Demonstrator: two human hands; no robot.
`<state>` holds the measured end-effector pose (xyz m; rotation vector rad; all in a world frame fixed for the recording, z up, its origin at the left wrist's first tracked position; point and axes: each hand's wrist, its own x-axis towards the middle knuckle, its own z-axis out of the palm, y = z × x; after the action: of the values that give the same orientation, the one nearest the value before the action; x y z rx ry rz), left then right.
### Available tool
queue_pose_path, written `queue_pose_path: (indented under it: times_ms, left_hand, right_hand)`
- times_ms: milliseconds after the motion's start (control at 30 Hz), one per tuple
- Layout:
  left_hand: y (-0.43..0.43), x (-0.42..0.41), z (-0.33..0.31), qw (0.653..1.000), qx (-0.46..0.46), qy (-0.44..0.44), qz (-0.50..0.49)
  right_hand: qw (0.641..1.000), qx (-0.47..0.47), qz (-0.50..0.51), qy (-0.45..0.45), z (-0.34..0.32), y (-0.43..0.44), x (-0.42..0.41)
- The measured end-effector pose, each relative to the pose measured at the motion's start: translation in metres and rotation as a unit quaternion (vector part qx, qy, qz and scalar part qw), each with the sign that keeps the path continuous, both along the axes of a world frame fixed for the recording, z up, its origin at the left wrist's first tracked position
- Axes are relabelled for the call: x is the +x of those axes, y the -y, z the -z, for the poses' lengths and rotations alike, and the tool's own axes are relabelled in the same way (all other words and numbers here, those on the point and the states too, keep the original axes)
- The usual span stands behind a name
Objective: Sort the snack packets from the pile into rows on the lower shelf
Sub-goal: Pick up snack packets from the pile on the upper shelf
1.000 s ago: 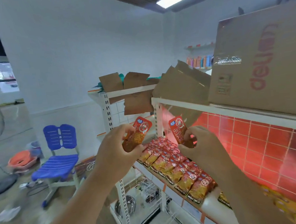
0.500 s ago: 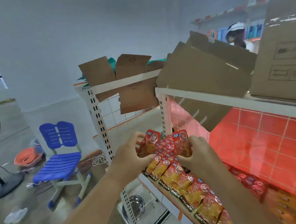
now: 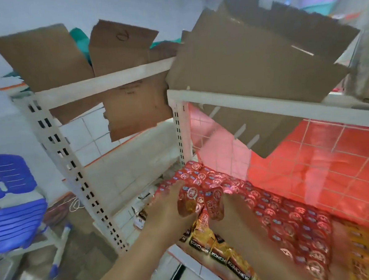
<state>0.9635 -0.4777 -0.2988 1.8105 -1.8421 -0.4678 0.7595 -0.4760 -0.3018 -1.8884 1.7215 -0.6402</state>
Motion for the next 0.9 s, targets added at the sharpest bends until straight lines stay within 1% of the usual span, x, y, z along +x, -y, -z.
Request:
queue_pose_path:
  times_ms: [100,233,333,400,600,700,800,900]
  left_hand:
    - [0.026,0.006,0.022,0.998,0.036,0.038,0.035]
    - [0.050,0.015,0.043,0.992,0.035,0.061,0.103]
    - [0.058,0.017,0.049,0.989,0.044,0.048,0.134]
    - [0.062,0.020,0.052,0.985,0.037,0.041,0.161]
    - [0.067,0.026,0.056,0.975,0.047,0.036,0.216]
    - [0.066,0.030,0.059,0.971,0.023,0.049,0.234]
    - [0.066,0.035,0.059,0.966,-0.008,0.082,0.243]
    - [0.072,0.036,0.058,0.963,-0.032,0.082,0.256]
  right_hand:
    - [0.998,0.020,0.054,0.006,0.015,-0.001,0.017]
    - [0.986,0.063,0.156,0.003,0.026,-0.002,0.044]
    - [0.973,0.075,0.215,-0.041,0.028,-0.003,0.062]
    - [0.963,0.084,0.251,-0.051,0.030,-0.003,0.076]
    - [0.948,0.108,0.291,-0.063,0.038,-0.005,0.098]
    - [0.947,0.117,0.294,-0.062,0.042,-0.005,0.103]
    - [0.940,0.154,0.293,-0.087,0.047,-0.003,0.105]
    - [0.937,0.167,0.289,-0.100,0.051,0.000,0.104]
